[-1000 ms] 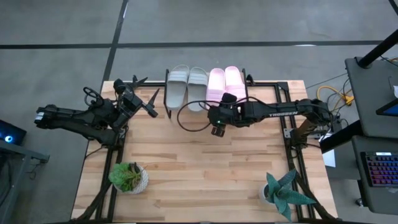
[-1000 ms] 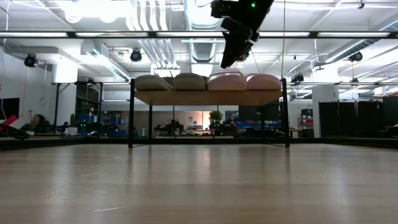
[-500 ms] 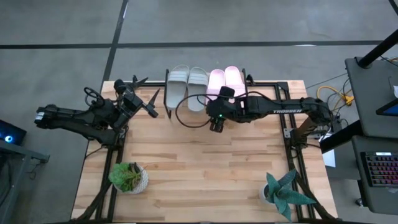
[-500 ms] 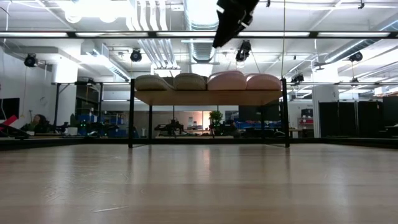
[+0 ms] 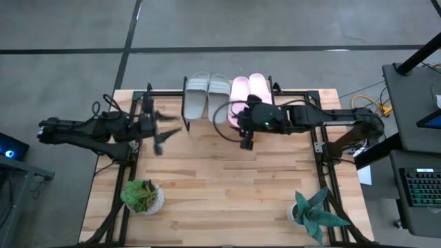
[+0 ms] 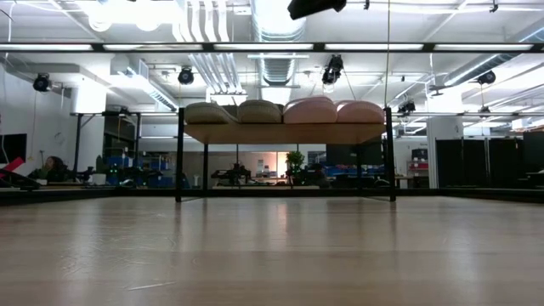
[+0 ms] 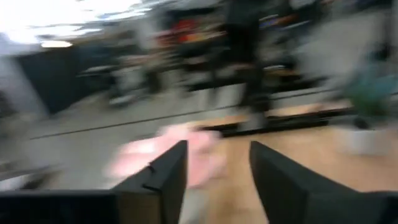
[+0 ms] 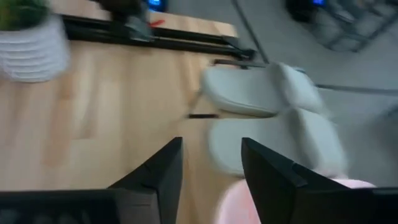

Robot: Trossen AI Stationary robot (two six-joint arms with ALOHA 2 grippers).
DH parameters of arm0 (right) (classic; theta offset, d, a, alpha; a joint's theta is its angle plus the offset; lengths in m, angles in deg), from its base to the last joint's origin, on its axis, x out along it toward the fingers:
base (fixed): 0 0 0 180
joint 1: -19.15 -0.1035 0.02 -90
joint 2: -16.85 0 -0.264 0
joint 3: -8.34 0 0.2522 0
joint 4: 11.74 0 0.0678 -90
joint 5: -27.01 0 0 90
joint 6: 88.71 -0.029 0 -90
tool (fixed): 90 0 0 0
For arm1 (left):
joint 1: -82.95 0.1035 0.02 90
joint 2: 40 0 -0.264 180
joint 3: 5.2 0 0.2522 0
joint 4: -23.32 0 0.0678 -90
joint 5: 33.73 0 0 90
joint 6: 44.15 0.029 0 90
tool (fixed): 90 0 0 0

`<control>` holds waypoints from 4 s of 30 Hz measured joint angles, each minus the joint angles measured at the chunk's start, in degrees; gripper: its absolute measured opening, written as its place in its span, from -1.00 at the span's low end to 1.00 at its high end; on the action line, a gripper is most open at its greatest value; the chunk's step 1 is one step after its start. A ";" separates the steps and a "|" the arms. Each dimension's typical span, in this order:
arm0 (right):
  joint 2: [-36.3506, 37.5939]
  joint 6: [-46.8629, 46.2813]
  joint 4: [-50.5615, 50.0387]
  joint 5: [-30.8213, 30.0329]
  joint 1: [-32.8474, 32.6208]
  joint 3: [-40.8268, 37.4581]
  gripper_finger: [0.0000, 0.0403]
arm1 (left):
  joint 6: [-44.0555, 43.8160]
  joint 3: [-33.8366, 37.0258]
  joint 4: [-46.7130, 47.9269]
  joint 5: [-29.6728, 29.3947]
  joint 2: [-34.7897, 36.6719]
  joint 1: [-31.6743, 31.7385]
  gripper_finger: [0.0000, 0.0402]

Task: Pick and place slides into the shelf
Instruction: Return to Home Position

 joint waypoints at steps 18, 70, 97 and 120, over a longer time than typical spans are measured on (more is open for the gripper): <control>12.31 4.26 19.23 1.53 -1.19 -24.15 -0.52 | -5.29 12.47 9.49 26.01 18.73 0.03 -0.99; 14.36 3.09 57.92 15.89 -0.91 -49.18 -0.66 | -4.83 43.23 -5.24 6.76 37.18 0.15 -1.00; 74.26 0.63 36.46 10.13 -1.19 -77.34 -0.93 | -3.76 41.64 -3.65 5.58 37.14 0.15 -1.00; 85.16 -3.05 27.42 12.46 -1.22 -82.83 -0.96 | -10.86 42.81 -2.63 18.25 37.18 0.11 -1.00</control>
